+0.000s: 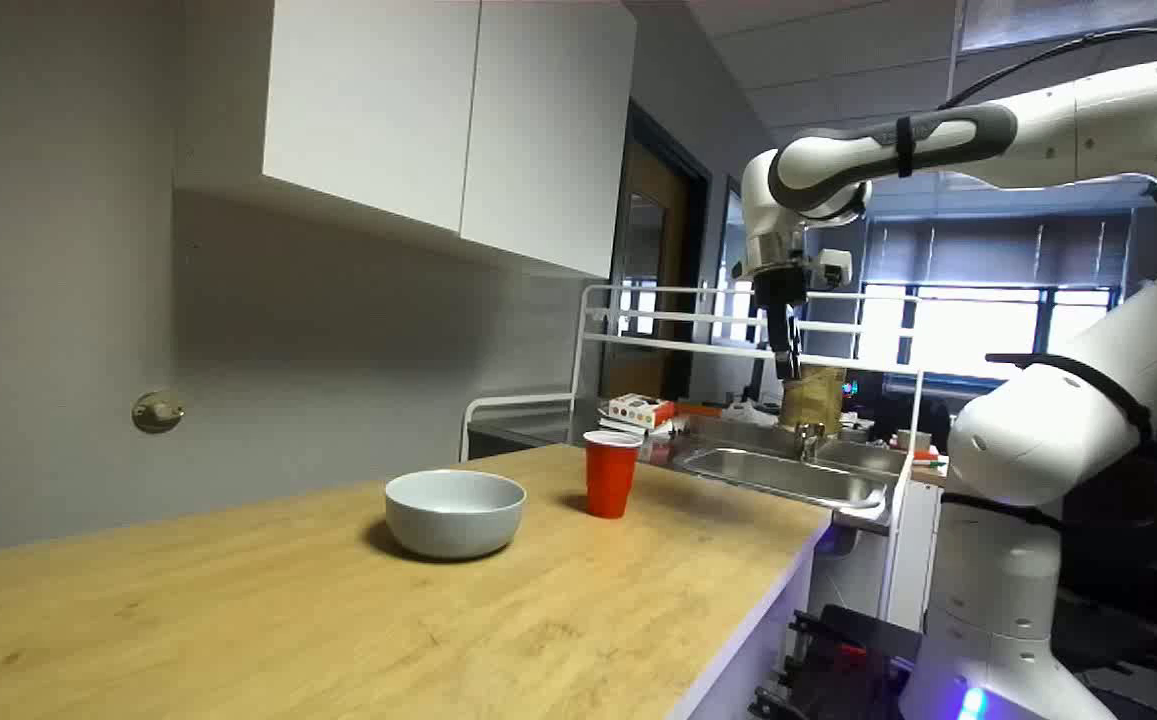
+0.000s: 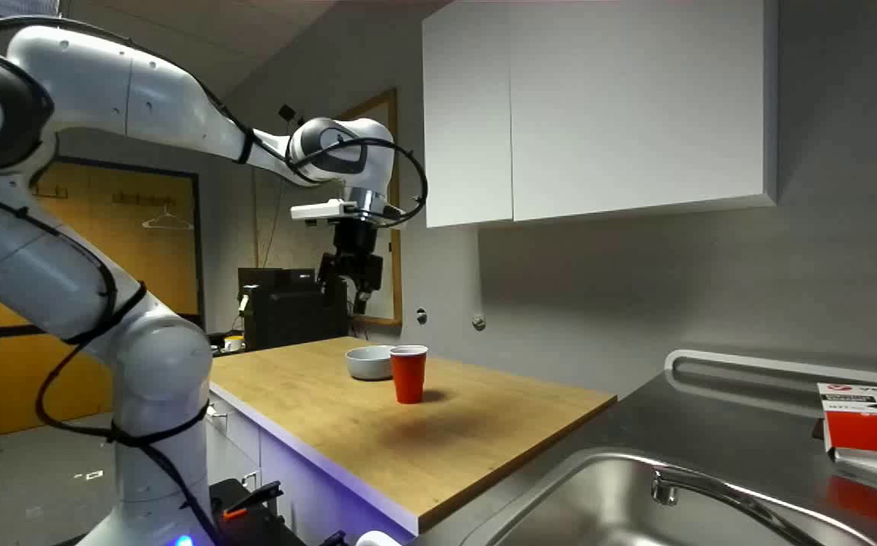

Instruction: Pick up the cup from the table and pour its contents in the bowl.

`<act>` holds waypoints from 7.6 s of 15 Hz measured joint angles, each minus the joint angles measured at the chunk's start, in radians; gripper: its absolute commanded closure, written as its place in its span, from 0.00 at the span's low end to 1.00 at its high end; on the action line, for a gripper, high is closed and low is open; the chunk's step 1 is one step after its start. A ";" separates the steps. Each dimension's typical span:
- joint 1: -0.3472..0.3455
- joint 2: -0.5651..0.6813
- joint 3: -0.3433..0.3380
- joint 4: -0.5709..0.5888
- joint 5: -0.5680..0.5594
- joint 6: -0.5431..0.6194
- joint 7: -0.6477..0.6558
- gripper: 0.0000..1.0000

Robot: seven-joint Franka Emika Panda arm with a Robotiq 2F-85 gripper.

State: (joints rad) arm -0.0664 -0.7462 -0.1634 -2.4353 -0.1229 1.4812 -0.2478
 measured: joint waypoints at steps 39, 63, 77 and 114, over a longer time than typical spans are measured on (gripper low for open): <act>0.020 0.705 0.153 0.295 0.151 0.422 0.594 0.00; 0.040 0.762 0.122 0.400 0.151 0.347 0.598 0.94; 0.218 0.605 0.425 0.400 -0.290 0.276 1.043 0.94; 0.546 0.925 0.545 0.430 -1.232 -0.244 1.710 0.95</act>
State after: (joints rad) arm 0.4797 0.1784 0.3818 -2.0053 -1.3553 1.2371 1.4620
